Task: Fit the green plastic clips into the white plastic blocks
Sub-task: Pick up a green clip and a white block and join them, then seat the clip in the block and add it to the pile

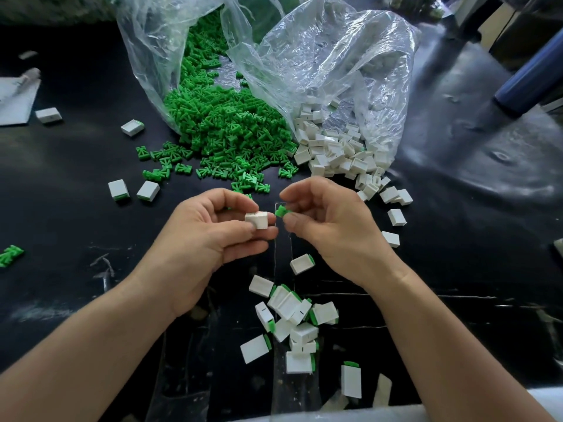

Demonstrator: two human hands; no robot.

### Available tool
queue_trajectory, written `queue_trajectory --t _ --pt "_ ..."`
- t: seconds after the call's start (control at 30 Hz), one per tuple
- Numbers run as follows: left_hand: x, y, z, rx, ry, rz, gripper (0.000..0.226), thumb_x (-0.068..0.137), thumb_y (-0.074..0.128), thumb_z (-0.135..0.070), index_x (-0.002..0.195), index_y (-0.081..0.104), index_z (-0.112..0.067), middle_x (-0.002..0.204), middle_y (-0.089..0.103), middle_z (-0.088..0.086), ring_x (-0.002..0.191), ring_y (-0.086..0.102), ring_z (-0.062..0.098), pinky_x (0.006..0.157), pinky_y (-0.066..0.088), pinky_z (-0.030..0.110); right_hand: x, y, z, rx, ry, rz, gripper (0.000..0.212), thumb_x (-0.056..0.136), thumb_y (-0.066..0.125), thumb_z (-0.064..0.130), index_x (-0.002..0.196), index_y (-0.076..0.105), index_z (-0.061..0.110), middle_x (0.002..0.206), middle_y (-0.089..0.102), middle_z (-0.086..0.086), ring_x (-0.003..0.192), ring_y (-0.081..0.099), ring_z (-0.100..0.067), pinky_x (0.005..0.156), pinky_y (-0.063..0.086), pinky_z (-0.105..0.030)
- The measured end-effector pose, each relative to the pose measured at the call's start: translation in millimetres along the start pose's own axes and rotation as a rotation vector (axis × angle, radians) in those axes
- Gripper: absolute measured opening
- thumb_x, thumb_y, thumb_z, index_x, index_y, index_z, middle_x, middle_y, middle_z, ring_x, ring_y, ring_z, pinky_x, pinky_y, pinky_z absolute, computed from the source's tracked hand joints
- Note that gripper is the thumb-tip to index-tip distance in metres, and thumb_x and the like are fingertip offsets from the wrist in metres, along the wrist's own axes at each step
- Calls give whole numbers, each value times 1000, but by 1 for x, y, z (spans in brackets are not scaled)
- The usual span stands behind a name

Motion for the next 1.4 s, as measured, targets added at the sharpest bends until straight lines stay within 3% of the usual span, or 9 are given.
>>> queue_trajectory --t 0.23,0.43,0.57,0.8,1.0,1.13,1.4 --pt "-1 6 3 -22 -16 55 16 67 57 -6 83 54 -8 80 73 13 70 72 20 55 56 23 -4 -2 10 -4 -55 6 32 83 63 4 79 61 35 78 64 12 75 60 -3 77 50 -25" --pt "0 8 5 3 -29 78 11 82 51 3 83 54 -8 82 73 14 73 72 21 56 56 24 -5 -4 14 42 -84 -12 27 81 61 10 77 66 36 86 70 2 82 65 -15 80 53 -35" --pt "0 7 5 7 -23 75 11 83 51 3 84 54 -7 78 73 12 74 72 21 56 56 23 -5 -2 14 28 -84 -3 32 82 63 1 79 61 33 77 64 11 74 62 0 75 51 -22" --pt "0 4 2 21 1 42 12 84 51 5 83 54 -7 71 71 8 71 72 20 55 56 23 -4 0 11 29 -49 -2 28 80 66 2 76 56 28 74 59 8 71 58 -13 73 52 -35" --pt "-2 8 -1 148 55 45 12 83 54 6 83 56 -5 70 71 8 70 71 18 56 56 20 -5 5 9 -20 -30 61 29 78 68 0 78 54 27 71 60 9 66 58 -4 67 49 -21" --pt "-2 8 -3 151 78 44 12 82 55 3 88 59 -7 75 73 7 72 71 16 57 55 20 -5 3 8 -8 -12 36 27 79 69 6 79 57 30 75 62 8 71 60 -8 71 53 -27" --pt "-3 6 -3 238 89 24 16 85 55 -2 88 66 -13 83 73 8 75 71 15 59 56 20 -6 2 11 -161 -24 20 24 82 66 16 69 56 34 59 56 12 59 55 -5 62 49 -27"
Point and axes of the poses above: each hand's wrist, its own x-axis towards the middle knuckle, its own y-axis out of the palm, z = x × y, the point moved 9 cm from there along x, towards the middle knuckle
